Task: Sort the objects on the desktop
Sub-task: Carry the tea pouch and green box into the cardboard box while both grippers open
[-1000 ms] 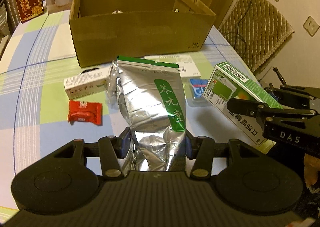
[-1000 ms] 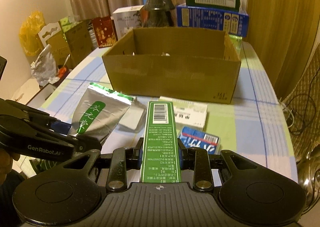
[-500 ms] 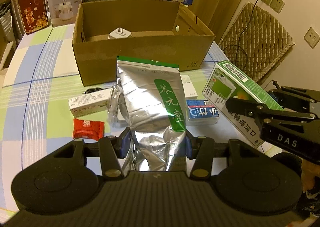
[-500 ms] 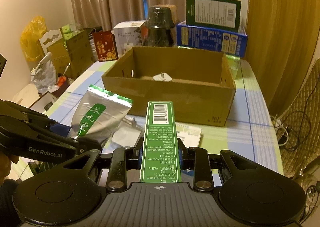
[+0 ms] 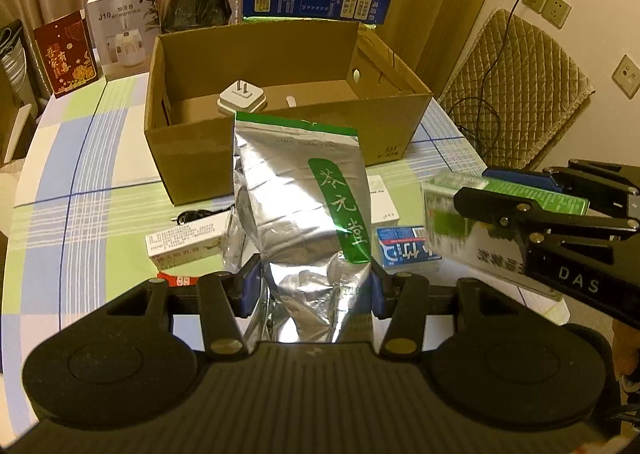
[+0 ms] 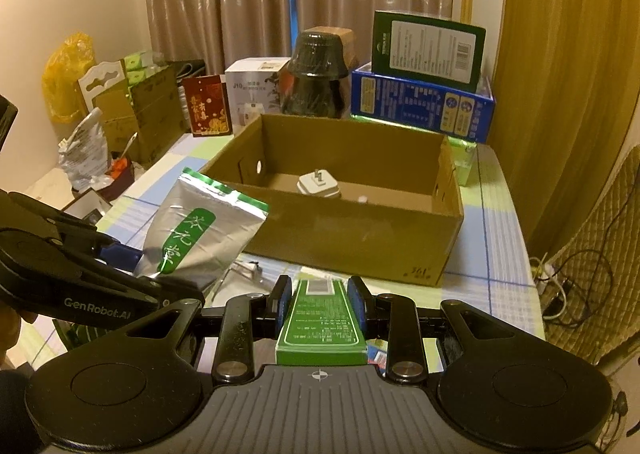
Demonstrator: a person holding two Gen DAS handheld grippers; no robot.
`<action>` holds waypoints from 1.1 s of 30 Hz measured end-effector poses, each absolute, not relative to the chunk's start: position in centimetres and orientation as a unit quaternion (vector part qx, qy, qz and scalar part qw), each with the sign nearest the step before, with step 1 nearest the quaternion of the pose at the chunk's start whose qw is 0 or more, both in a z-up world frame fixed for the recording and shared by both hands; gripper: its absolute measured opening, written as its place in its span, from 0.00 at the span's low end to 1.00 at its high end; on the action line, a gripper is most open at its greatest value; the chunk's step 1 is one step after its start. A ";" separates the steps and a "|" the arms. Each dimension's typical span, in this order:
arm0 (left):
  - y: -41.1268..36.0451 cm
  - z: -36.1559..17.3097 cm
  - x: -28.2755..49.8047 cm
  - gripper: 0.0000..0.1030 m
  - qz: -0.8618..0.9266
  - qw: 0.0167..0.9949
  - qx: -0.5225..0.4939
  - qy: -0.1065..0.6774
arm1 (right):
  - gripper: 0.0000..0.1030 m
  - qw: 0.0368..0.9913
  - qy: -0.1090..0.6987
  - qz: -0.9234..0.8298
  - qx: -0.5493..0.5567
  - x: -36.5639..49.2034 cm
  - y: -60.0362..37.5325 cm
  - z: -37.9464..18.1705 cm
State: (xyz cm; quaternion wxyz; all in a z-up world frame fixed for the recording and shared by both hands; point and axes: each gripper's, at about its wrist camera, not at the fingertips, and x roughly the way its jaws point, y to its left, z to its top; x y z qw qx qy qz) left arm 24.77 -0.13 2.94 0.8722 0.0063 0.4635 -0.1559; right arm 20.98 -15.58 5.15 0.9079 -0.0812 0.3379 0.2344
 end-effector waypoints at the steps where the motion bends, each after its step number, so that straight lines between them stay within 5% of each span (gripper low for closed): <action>1: -0.2 3.0 24.9 0.44 -0.156 0.873 0.006 0.463 | 0.27 0.908 0.337 0.236 -0.082 21.1 -15.6 5.2; 33: 0.5 7.2 35.0 0.45 -0.148 0.882 0.022 0.447 | 0.27 0.919 0.306 0.235 -0.084 34.1 -13.3 10.7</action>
